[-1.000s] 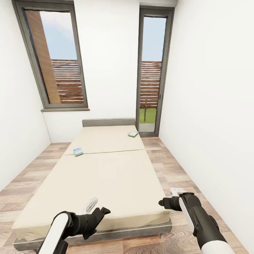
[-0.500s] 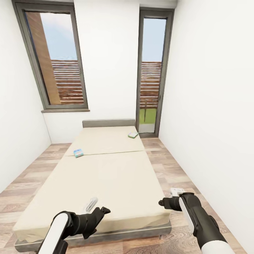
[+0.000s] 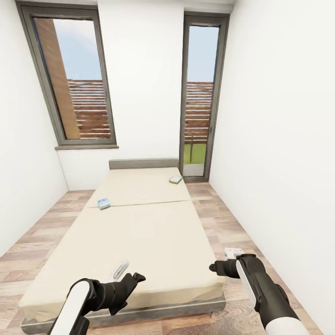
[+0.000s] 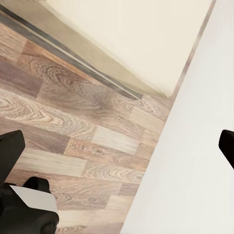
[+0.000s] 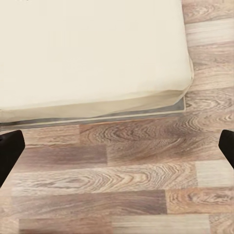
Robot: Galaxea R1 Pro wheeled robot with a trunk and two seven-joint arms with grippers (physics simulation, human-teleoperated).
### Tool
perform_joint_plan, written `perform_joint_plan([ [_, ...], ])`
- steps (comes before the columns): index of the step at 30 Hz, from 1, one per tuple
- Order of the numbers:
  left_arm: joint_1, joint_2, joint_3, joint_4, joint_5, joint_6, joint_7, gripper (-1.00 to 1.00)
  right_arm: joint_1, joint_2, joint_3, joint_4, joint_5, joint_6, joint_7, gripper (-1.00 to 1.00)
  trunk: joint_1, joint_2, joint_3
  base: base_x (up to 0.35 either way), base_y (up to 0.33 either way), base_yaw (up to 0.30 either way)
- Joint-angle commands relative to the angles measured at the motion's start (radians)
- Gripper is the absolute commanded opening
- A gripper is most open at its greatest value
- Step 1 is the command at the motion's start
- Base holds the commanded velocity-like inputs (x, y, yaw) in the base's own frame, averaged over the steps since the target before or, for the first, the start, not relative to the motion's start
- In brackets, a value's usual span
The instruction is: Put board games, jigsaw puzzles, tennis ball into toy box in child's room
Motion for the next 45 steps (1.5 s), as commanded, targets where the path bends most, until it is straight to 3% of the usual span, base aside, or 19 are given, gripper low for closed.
perform_joint_plan([
  [1,-0.001,0.000,0.001,-0.001,0.009,0.001,0.010,1.00,-0.001,0.000,-0.001,-0.001,0.001,0.004,0.004,1.00,-0.004,0.007,0.002,0.000,0.000,0.000],
  [45,-0.003,0.000,0.001,-0.019,0.009,0.001,0.004,1.00,-0.001,0.000,-0.001,-0.003,0.001,0.006,0.025,1.00,-0.173,0.315,0.140,0.000,0.000,0.000],
])
